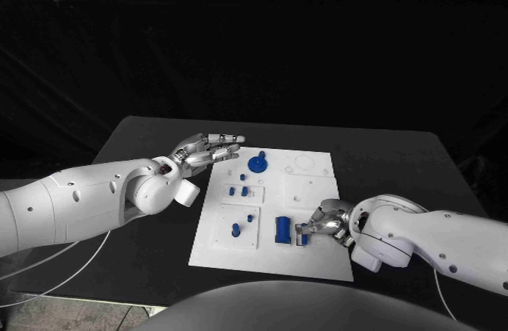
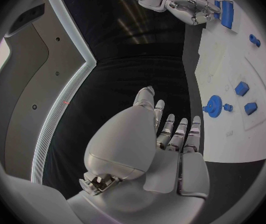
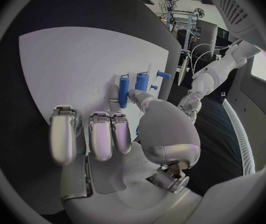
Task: Assemble the parts on the task board
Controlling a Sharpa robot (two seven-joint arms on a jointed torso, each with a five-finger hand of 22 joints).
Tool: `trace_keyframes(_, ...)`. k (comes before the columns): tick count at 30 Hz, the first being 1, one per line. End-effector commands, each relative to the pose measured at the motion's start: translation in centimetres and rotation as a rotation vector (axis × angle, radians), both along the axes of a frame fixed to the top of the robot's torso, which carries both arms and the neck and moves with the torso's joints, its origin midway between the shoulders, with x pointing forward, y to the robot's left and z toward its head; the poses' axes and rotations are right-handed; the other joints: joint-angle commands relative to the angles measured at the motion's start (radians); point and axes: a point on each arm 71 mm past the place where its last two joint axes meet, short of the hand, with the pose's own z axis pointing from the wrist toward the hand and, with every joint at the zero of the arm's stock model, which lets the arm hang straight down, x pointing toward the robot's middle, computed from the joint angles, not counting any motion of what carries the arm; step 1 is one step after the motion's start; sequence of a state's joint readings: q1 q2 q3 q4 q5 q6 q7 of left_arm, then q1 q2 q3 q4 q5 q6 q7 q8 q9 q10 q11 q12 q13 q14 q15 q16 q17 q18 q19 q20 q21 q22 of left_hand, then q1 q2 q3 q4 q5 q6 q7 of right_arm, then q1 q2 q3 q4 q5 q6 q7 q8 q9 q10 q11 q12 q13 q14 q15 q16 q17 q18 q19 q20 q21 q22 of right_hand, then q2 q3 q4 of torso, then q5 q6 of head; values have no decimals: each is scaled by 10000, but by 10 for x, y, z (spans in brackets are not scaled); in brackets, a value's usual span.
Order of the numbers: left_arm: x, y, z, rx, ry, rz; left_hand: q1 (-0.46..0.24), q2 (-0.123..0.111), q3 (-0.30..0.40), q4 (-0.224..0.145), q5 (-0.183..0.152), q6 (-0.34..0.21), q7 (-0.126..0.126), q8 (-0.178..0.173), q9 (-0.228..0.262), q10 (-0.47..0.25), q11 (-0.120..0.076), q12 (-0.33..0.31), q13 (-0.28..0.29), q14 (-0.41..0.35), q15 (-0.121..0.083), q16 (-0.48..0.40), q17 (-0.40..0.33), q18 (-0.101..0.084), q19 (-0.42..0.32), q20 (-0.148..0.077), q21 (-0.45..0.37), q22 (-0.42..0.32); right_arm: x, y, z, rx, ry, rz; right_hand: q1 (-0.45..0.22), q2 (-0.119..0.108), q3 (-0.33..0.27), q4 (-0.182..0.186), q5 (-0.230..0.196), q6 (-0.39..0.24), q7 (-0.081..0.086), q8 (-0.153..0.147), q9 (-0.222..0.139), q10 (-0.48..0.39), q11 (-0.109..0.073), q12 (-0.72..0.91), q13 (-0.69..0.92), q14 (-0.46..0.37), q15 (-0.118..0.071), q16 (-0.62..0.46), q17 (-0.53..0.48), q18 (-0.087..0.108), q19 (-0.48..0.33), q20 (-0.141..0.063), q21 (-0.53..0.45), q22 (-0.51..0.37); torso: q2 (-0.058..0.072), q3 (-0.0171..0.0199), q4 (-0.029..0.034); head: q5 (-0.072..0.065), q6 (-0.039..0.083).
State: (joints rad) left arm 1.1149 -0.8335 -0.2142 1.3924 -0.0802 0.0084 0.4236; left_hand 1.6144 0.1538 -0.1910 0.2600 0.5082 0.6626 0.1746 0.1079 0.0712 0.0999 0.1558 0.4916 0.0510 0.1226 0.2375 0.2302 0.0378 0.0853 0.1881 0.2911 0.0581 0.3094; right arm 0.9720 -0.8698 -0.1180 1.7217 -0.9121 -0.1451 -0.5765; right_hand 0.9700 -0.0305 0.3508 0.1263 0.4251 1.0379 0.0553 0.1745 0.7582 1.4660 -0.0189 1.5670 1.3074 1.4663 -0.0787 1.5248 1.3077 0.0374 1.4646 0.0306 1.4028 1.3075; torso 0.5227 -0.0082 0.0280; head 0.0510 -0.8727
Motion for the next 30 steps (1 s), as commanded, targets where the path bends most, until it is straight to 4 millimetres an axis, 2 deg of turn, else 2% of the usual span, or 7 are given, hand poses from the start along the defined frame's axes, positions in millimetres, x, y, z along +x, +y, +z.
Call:
trace_keyframes(1, -1, -3, 1, -133, 24, -206, 114, -4, -2, -39, 59, 21, 41, 29, 1, 1, 50, 37, 15, 101, -3, 43, 14, 8, 70, 15, 31, 4, -3, 2, -3, -117, 26, 300, -145, -9, -76, 90, -137, -78, 34, -48, -48, 1048, 44, 38, 2634, 853, 10, -47, 1750, 77, 301, 16, -74, 2018, 0, 0, -1, 8, 1)
trace_keyframes(6, -1, -3, 0, -124, 47, -234, 114, -4, -2, -39, 59, 21, 41, 29, 1, 1, 50, 37, 15, 101, -3, 43, 14, 8, 70, 15, 31, 4, -3, 3, -2, -144, -101, 393, -244, -39, -248, 170, -242, -106, 49, -49, -61, 1048, 59, 38, 2634, 841, 24, -75, 1703, 91, 276, 27, -137, 1998, 2, 2, -4, 26, 1)
trace_keyframes(14, -1, -3, 0, -89, 102, -257, 114, -4, -2, -39, 59, 21, 41, 29, 1, 1, 50, 37, 15, 101, -3, 43, 14, 8, 70, 15, 31, 4, -4, 4, -1, -289, -289, 665, -441, -118, -822, 369, -1607, -23, 15, 90, -22, 1048, 37, 38, 2634, 856, 12, -40, 1763, 89, 290, 30, -140, 2007, 1, 8, -7, 8, 1)
trace_keyframes(19, -1, -2, -1, -71, 131, -268, 120, 1, 4, -42, 65, 40, 50, 37, 3, 4, 58, 30, 14, 110, 6, 53, 16, 14, 75, 14, 32, 3, -4, 4, -1, -340, -376, 767, -466, -105, -1083, 439, -2007, 88, -51, 291, 118, 1048, -16, 38, 2634, 868, -30, -16, 1804, 79, 317, -5, -102, 2025, 4, 9, -5, 13, 1)
trace_keyframes(23, -1, -2, -1, -62, 148, -273, 120, 1, 4, -42, 65, 40, 50, 37, 3, 4, 58, 30, 14, 110, 6, 53, 16, 14, 75, 14, 32, 3, -5, 4, 0, -371, -426, 827, -402, -80, -1223, 431, -2072, 157, -122, 545, 355, 1048, -75, 38, 2634, 871, -82, -12, 1811, 71, 339, -47, -69, 2039, 5, 5, -6, 12, 1)
trace_keyframes(30, -1, -2, -2, -50, 184, -296, 124, 4, 8, -44, 69, 51, 57, 42, 5, 7, 65, 33, 14, 120, 14, 67, 18, 19, 83, 14, 34, 8, -5, 5, 1, -357, -563, 901, -252, 8, -1562, 433, -2119, -141, -205, 1223, 1178, 1048, -157, 38, 2634, 869, -155, -23, 1798, 62, 363, -127, -52, 2052, 3, 3, -1, 29, 1)
